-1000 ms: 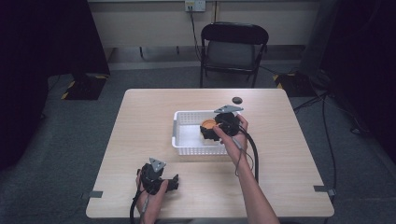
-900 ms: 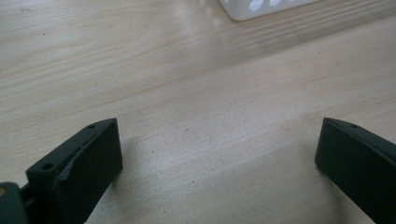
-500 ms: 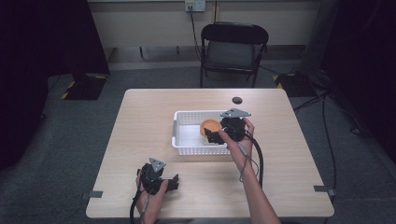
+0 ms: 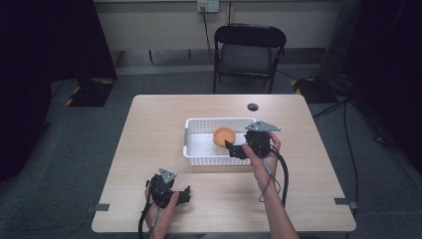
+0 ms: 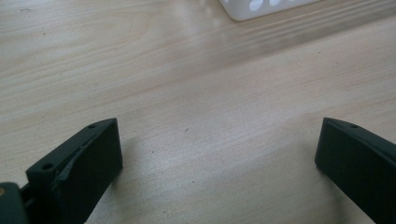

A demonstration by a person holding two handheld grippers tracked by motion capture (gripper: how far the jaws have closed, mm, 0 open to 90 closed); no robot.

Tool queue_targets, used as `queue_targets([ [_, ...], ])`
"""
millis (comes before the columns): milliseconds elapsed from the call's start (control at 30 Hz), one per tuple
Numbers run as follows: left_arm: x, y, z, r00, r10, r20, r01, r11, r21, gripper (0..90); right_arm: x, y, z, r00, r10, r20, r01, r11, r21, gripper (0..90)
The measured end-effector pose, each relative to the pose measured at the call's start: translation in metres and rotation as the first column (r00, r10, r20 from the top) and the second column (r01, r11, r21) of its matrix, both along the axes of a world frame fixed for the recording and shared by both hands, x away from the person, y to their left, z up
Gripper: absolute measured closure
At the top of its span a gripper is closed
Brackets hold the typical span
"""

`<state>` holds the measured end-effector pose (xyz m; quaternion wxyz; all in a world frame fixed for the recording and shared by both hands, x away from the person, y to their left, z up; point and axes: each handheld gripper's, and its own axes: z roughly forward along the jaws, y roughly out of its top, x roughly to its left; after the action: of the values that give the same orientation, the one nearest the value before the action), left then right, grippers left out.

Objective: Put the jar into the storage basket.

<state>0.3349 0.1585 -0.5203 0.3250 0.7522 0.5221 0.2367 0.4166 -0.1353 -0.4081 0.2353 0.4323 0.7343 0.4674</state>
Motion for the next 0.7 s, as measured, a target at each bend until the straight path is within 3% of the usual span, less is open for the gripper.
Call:
queue_targets([
  [700, 0.000, 0.000, 0.000, 1.0000, 0.000, 0.000, 0.000, 1.0000, 0.000, 0.2, -0.039, -0.012, -0.011, 0.9988, -0.003, 0.049, 0.001, 0.9993, 0.038, 0.0],
])
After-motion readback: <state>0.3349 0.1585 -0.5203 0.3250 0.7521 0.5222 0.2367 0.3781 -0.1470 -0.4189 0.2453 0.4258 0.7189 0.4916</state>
